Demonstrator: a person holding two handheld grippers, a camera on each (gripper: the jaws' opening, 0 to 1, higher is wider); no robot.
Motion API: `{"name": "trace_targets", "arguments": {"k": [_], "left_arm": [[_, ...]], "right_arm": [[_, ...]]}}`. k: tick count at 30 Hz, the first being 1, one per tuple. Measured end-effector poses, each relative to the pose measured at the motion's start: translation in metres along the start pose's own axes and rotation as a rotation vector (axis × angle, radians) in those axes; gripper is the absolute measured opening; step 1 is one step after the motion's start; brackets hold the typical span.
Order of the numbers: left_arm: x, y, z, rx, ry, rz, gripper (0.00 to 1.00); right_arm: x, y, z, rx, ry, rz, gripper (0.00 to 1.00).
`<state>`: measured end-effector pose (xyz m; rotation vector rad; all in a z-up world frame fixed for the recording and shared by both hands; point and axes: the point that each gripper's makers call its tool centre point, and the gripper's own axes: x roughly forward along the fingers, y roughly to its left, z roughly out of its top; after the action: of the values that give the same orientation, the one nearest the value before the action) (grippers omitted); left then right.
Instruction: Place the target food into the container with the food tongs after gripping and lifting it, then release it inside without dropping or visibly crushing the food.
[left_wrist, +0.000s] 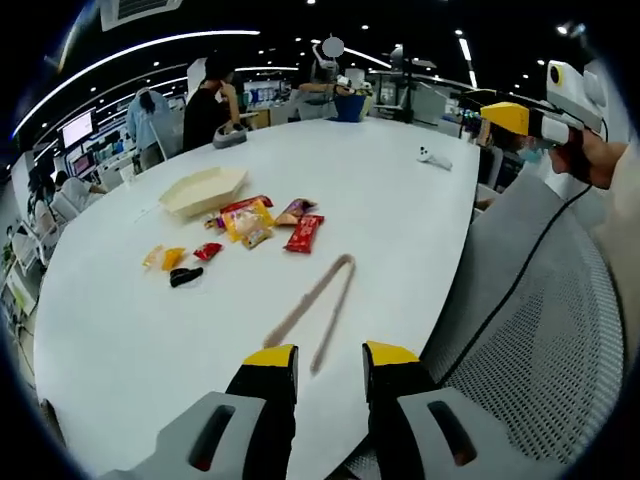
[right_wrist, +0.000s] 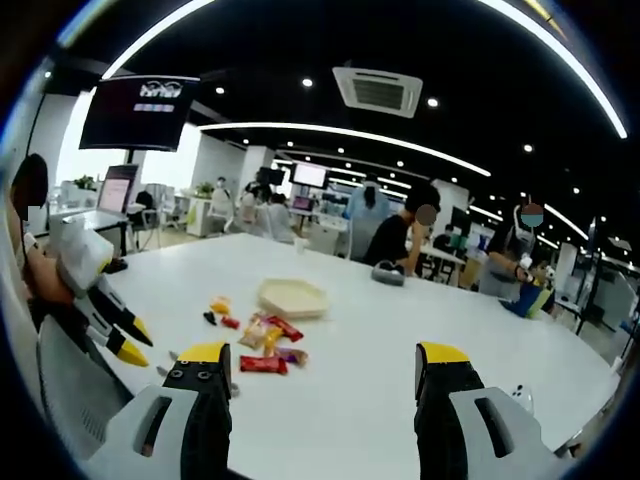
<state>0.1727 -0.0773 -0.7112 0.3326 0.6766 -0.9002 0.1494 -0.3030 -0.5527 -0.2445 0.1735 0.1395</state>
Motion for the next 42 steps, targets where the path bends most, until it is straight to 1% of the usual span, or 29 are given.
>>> {"name": "trace_targets", "arguments": {"k": [1,5,9,12,17,21,23,27,34,37,39,42], "left_arm": [[0.002,-0.002,-0.003,0.028,0.017,-0.008,0.23],[0.004,-0.003,-0.003,0.043,0.023,-0.014,0.23],[0.007,-0.002,-0.007,0.039,0.036,-0.019,0.23],[0.009,-0.001,-0.01,0.03,0.048,-0.021,0.21],[0.011,0.003,-0.013,0.028,0.067,-0.007,0.2],[0.013,0.004,-0.012,0.024,0.073,-0.006,0.21],[0.015,0.006,-0.016,0.031,0.102,0.001,0.21],[0.018,0.008,-0.019,0.032,0.123,0.006,0.21],[0.02,0.007,-0.019,0.045,0.136,0.001,0.2],[0.021,0.006,-0.021,0.047,0.141,-0.001,0.2],[0.021,0.007,-0.022,0.042,0.142,0.0,0.2],[0.022,0.007,-0.022,0.023,0.14,0.009,0.2]], "right_arm": [[0.0,0.001,-0.001,0.0,0.001,0.002,0.75],[0.0,0.001,-0.002,0.003,0.005,0.002,0.75],[0.0,0.001,-0.002,0.002,0.007,0.005,0.72],[0.001,0.0,-0.002,-0.004,0.009,0.007,0.72],[0.001,0.001,-0.003,-0.004,0.016,0.009,0.72],[0.002,0.0,-0.003,-0.007,0.018,0.012,0.72],[0.003,-0.003,0.0,-0.005,0.013,0.003,0.72],[0.002,-0.008,0.001,0.001,0.007,-0.012,0.72],[-0.003,-0.007,-0.006,0.011,0.023,-0.016,0.72],[-0.003,-0.007,-0.005,0.006,0.019,-0.019,0.71],[-0.002,-0.007,-0.005,0.002,0.02,-0.018,0.69],[-0.001,-0.007,-0.01,-0.003,0.039,-0.013,0.68]]}}
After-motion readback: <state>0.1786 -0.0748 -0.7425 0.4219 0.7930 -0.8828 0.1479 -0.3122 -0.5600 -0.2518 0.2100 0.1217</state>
